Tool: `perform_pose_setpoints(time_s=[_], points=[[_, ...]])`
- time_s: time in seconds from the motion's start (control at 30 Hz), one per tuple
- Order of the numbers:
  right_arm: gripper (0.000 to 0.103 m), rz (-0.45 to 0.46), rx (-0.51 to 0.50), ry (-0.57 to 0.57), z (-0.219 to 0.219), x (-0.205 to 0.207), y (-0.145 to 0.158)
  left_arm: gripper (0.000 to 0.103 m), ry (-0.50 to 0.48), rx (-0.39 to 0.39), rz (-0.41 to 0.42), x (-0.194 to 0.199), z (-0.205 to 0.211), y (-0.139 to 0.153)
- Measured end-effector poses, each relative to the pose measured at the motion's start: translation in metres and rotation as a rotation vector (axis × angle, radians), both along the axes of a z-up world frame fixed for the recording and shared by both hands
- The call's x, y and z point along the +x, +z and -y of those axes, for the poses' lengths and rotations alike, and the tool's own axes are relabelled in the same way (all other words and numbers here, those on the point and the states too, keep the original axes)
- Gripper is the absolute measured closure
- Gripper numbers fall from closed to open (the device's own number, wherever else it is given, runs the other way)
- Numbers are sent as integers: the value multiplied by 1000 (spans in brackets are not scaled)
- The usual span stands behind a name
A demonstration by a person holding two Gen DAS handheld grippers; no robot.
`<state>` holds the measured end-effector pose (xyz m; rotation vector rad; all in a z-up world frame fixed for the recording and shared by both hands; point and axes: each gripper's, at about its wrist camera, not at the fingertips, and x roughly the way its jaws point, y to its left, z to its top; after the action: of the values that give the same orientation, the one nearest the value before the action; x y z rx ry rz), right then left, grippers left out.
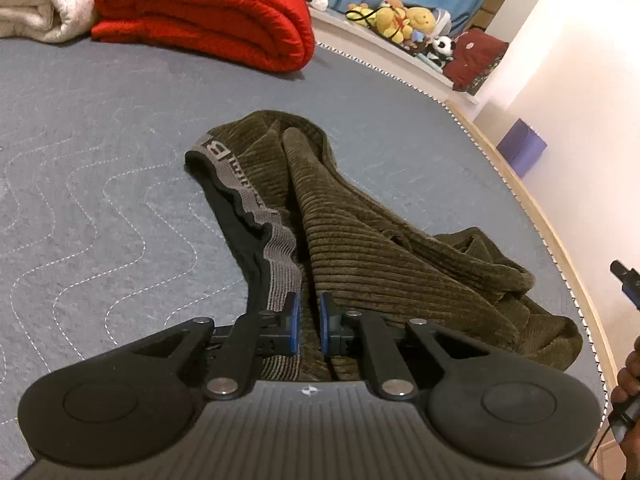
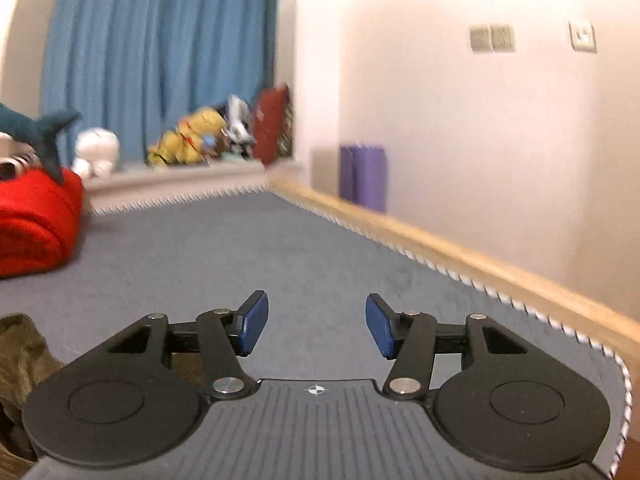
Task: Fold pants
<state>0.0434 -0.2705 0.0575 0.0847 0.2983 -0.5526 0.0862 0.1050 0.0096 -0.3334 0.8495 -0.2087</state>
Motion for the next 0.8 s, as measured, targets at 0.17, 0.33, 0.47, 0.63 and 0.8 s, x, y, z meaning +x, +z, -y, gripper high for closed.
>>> perform_pose_setpoints(time_s=[0.17, 0.33, 0.47, 0.63, 0.8], points=[[46, -48, 18, 256, -24, 7, -12, 83, 16, 25, -31, 4, 3, -5], [47, -114, -42, 502, -67, 9, -27, 80, 20, 44, -11, 3, 6, -5], [48, -135, -145, 677, -106, 3, -26, 57, 53, 56, 13, 1, 2, -5], [48, -220, -248, 905, -158, -7, -37, 58, 108, -9, -43, 9, -13, -10], [46, -318, -363, 1082, -207, -25, -65, 58, 98, -86, -87, 15, -22, -22]])
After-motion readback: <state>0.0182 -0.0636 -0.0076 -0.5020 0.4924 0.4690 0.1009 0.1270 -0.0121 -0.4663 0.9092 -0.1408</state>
